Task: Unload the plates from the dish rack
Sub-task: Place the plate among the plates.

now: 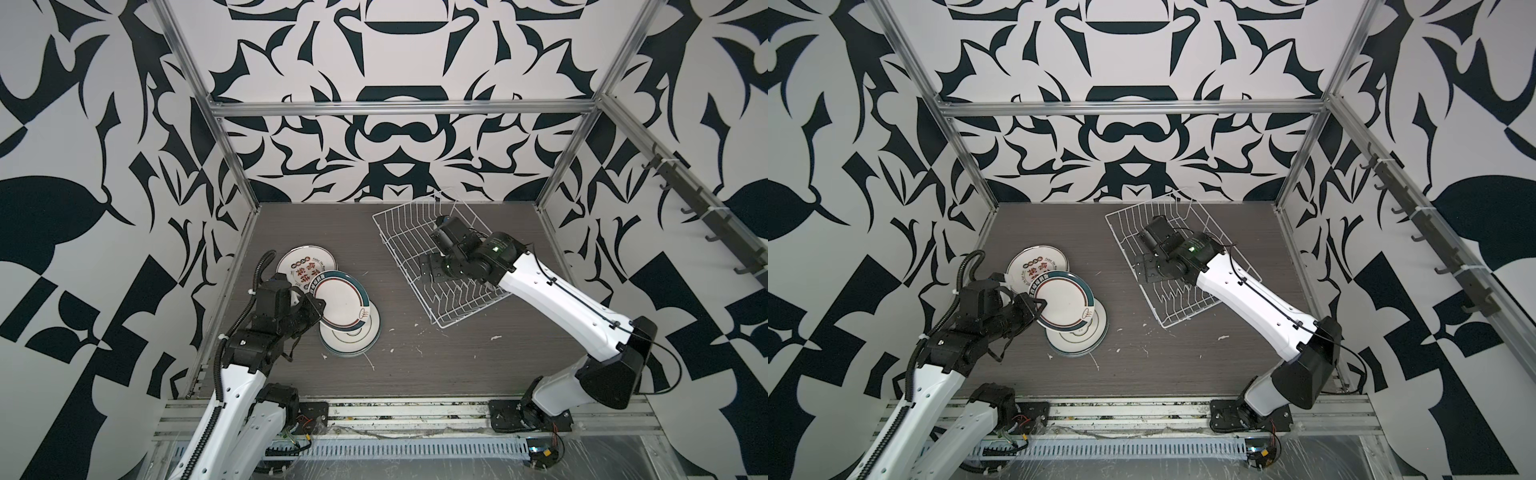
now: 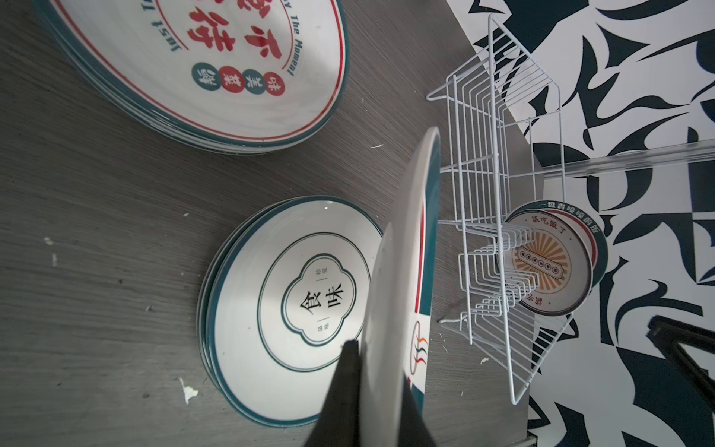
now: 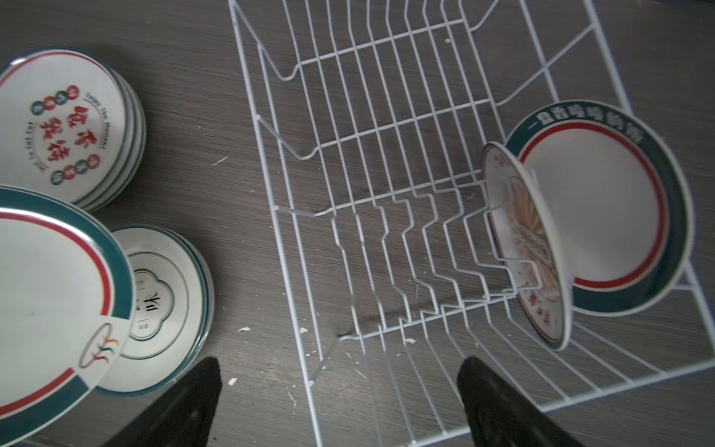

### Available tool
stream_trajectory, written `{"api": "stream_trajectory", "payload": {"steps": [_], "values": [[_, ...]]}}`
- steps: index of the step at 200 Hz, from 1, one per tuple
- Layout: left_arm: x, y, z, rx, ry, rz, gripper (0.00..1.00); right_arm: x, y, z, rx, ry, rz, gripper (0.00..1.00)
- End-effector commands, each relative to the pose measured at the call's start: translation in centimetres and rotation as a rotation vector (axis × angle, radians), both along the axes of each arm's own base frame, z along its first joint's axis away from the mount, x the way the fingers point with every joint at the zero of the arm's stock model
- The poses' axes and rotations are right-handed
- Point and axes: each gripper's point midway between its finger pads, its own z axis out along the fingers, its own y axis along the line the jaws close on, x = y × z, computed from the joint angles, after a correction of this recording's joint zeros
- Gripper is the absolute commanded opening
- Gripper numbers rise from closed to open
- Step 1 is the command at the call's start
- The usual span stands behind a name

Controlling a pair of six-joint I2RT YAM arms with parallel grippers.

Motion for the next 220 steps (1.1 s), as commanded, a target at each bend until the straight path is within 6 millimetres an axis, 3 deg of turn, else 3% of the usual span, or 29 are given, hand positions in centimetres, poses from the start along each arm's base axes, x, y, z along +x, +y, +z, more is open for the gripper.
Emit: {"api": "stream_trajectory", "payload": {"steps": [1,47,220], "values": [[-0.1,0.4,-0.6,-0.002,0.014,0.027,0.0,-0.3,-2.1,1.8,-0.072,-0.059,-0.016,1.0],[-0.3,0.5,-2.8,0.003,0.084,0.043,0.0,-0.6,-2.8,1.6,-0.099,-0.061,-0.022,1.0],[-0.6,0.1,-5.6,-0.019,0.159,0.052,0.0,-0.8,-2.2,0.4,-0.086,-0.034,0.001,0.99]]}}
